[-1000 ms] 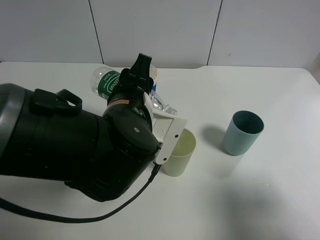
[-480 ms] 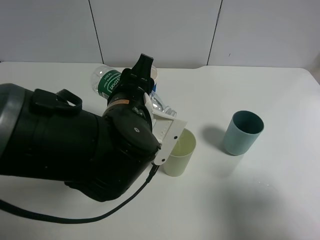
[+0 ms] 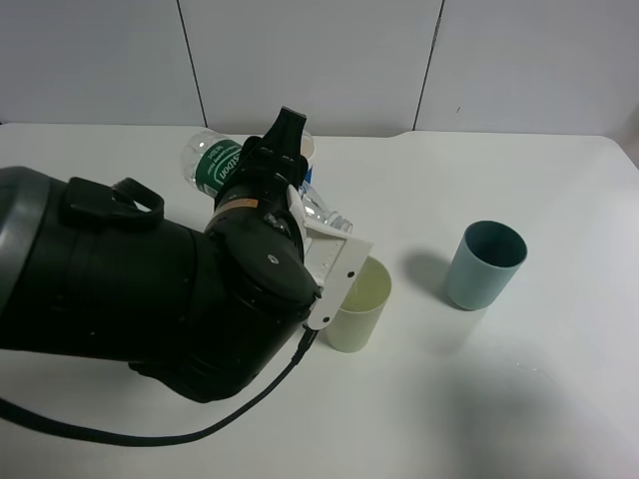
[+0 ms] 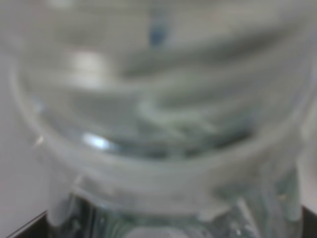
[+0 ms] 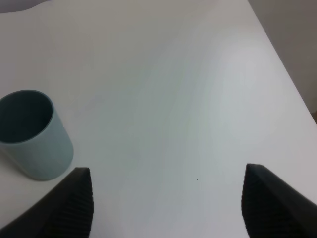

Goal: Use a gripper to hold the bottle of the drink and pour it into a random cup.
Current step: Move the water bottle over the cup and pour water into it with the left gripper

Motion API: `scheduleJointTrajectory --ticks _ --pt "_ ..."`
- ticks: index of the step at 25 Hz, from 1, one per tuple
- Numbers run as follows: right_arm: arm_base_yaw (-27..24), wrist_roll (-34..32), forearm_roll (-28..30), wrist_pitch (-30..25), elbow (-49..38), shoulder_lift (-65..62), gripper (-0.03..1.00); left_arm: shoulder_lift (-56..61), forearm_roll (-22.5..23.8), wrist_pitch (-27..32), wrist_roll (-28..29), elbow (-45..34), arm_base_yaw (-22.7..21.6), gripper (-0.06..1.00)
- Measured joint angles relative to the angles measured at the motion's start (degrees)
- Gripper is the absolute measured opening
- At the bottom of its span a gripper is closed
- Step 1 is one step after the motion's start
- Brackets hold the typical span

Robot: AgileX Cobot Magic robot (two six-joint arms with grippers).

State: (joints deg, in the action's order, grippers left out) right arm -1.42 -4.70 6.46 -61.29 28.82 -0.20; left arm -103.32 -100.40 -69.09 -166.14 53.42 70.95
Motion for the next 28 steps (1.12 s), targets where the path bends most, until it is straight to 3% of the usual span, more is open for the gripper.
scheduleJointTrajectory --ticks 28 --pt "0.0 0.0 0.0 0.0 0.0 0.0 0.63 0.0 0.0 0.0 0.0 0.0 0.0 0.55"
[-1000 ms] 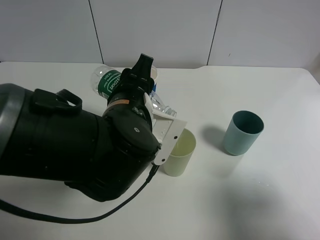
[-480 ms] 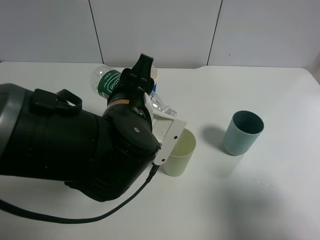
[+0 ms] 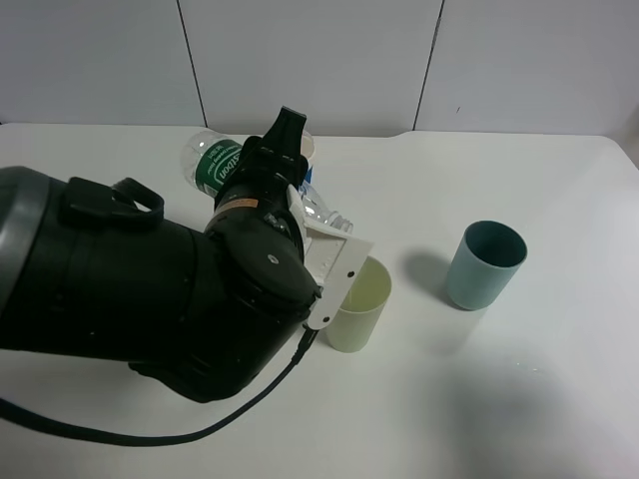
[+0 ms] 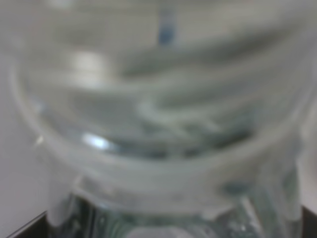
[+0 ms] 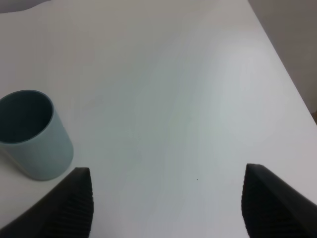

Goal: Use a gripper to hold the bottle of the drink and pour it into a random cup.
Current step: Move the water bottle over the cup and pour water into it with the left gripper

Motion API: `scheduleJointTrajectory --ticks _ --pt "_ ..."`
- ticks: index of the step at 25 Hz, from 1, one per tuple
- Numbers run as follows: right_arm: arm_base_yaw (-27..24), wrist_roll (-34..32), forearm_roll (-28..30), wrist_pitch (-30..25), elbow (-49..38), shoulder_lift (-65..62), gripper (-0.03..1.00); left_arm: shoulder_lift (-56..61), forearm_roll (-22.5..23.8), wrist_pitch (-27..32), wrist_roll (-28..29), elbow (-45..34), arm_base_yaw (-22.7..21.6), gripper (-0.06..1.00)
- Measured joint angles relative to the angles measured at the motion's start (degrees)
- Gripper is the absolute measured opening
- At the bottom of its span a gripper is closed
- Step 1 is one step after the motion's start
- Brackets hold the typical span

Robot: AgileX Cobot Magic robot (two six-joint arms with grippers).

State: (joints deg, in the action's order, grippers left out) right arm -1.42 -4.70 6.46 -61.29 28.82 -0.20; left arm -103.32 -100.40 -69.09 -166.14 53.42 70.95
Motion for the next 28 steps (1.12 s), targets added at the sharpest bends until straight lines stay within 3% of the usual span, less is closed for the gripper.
scheduleJointTrajectory --ticks 19,28 --pt "0.0 0.0 0.0 0.0 0.0 0.0 0.63 0.0 0.1 0.0 -0.1 0.0 0.0 0.55" --pt "0.0 0.0 0.0 0.0 0.0 0.0 0.63 0.0 3.1 0.0 -0.1 0.0 0.0 0.55"
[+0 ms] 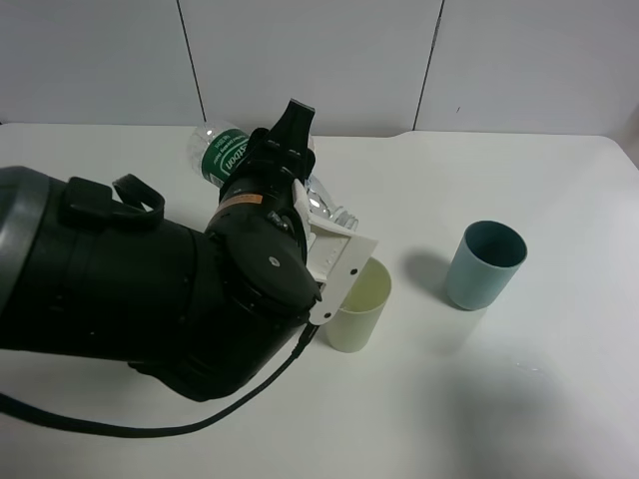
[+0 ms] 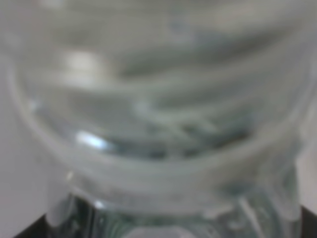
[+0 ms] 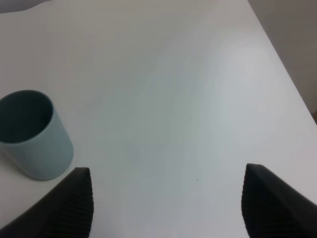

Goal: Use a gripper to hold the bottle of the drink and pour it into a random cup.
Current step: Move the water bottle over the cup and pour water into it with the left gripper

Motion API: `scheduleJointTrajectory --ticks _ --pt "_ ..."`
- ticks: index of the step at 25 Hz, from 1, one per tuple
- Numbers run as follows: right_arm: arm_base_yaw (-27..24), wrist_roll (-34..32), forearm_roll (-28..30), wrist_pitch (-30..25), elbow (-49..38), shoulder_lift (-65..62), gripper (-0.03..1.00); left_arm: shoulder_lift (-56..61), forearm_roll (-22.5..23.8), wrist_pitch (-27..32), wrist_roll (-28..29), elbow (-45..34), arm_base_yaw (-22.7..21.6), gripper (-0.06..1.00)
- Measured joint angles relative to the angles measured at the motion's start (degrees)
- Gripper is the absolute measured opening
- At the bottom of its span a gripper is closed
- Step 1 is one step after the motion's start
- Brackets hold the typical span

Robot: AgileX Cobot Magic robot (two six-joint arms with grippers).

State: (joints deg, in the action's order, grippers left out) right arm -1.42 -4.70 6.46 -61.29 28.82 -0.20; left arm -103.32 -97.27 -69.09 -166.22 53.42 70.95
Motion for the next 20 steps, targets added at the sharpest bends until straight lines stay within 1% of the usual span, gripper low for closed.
scheduleJointTrajectory --ticks 20 --pt "0.0 0.0 0.0 0.0 0.0 0.0 0.63 0.0 0.0 0.0 0.0 0.0 0.0 0.55"
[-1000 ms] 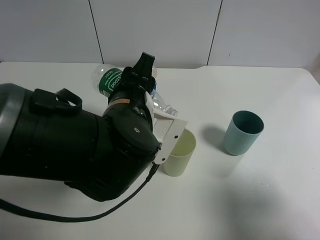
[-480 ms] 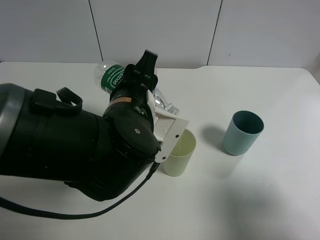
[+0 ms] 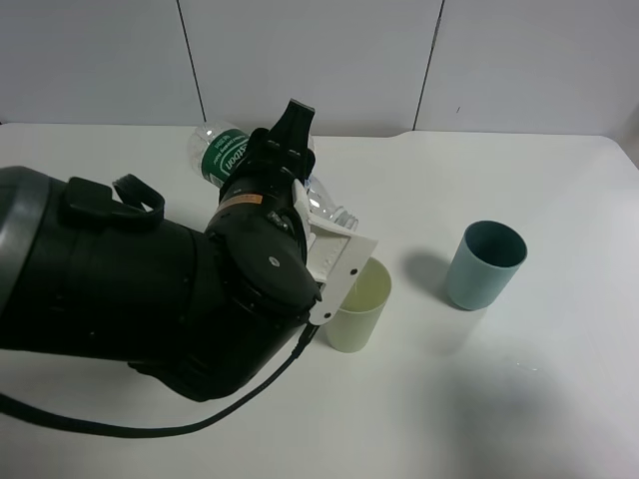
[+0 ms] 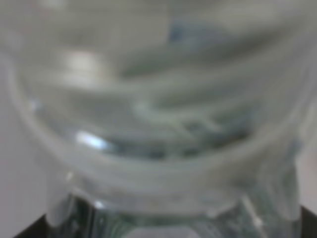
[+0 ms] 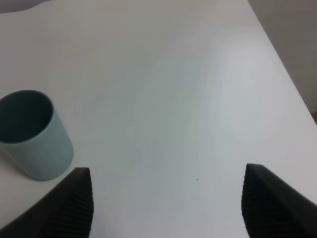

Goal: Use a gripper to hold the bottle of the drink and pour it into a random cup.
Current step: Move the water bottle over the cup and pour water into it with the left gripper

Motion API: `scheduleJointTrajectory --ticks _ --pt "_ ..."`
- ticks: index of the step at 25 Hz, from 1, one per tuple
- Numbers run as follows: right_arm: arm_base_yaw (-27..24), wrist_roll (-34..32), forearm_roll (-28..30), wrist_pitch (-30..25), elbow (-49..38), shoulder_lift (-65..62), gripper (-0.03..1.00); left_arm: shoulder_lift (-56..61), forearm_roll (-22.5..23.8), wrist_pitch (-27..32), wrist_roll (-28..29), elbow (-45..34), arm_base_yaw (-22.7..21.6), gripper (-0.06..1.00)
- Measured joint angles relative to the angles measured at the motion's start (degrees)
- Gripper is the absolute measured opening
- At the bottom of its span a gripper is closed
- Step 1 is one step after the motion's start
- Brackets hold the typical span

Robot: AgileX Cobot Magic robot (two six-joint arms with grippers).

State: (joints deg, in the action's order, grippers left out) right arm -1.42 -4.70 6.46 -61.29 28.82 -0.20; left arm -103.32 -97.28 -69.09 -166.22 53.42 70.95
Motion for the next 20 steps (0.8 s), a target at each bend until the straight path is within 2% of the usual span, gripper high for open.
scheduleJointTrajectory --ticks 12,20 --pt "0.0 0.0 0.0 0.0 0.0 0.0 0.63 0.0 -0.1 0.0 0.0 0.0 0.0 0.55" --pt "0.0 0.0 0.0 0.0 0.0 0.0 0.63 0.0 -2.5 -0.1 0.0 0.0 0.0 0.55"
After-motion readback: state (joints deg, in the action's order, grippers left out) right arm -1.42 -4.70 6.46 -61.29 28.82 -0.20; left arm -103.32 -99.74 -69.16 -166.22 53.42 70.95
